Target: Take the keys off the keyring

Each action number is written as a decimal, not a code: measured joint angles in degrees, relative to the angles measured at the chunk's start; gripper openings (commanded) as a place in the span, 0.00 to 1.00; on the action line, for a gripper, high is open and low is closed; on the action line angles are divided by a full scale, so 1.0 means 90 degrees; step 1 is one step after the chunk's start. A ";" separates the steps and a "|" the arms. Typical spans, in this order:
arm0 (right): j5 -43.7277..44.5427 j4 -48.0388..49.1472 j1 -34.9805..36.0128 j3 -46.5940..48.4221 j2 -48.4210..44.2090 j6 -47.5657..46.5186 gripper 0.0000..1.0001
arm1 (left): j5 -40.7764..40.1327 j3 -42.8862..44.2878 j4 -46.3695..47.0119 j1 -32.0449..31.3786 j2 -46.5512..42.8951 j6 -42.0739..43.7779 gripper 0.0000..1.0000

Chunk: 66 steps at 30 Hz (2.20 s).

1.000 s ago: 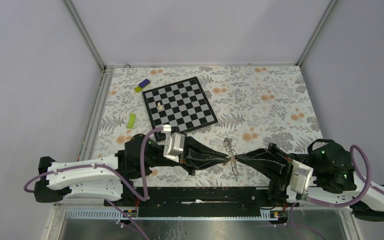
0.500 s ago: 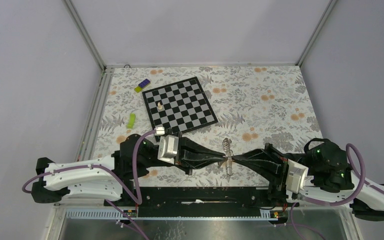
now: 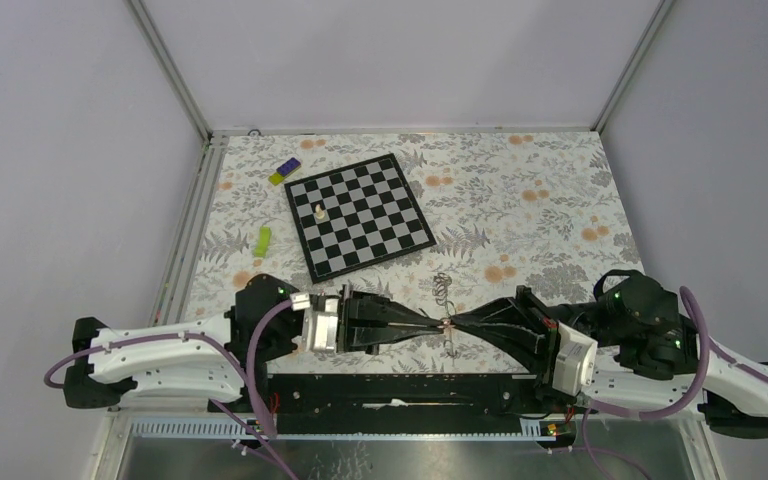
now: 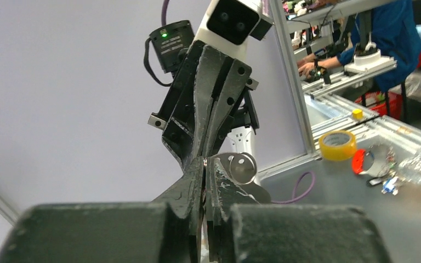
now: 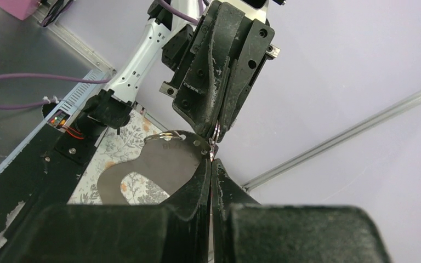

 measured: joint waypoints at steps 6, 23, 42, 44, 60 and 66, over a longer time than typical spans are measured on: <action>-0.0352 -0.0602 0.0002 0.0551 0.0372 -0.0736 0.00 | 0.0571 -0.0087 -0.0044 0.0019 -0.0124 0.1209 0.00; -0.0937 -0.1370 0.0005 0.1037 0.0551 -0.1392 0.00 | 0.0916 -0.0029 -0.0979 0.0000 -0.0291 0.2973 0.00; -0.1105 -0.1168 0.0005 0.1047 0.0731 -0.1375 0.00 | 0.1042 0.0102 -0.1379 -0.0002 -0.0352 0.3291 0.00; -0.1107 -0.1112 0.0005 0.1047 0.0750 -0.1348 0.00 | 0.1042 0.0124 -0.1406 -0.0002 -0.0350 0.3293 0.00; -0.1107 -0.0903 0.0005 0.1047 0.0903 -0.1185 0.00 | 0.1037 0.0185 -0.1559 -0.0002 -0.0338 0.3266 0.02; -0.1105 -0.0896 0.0005 0.1047 0.0947 -0.1158 0.00 | 0.0981 0.0187 -0.1632 -0.0002 -0.0338 0.3240 0.20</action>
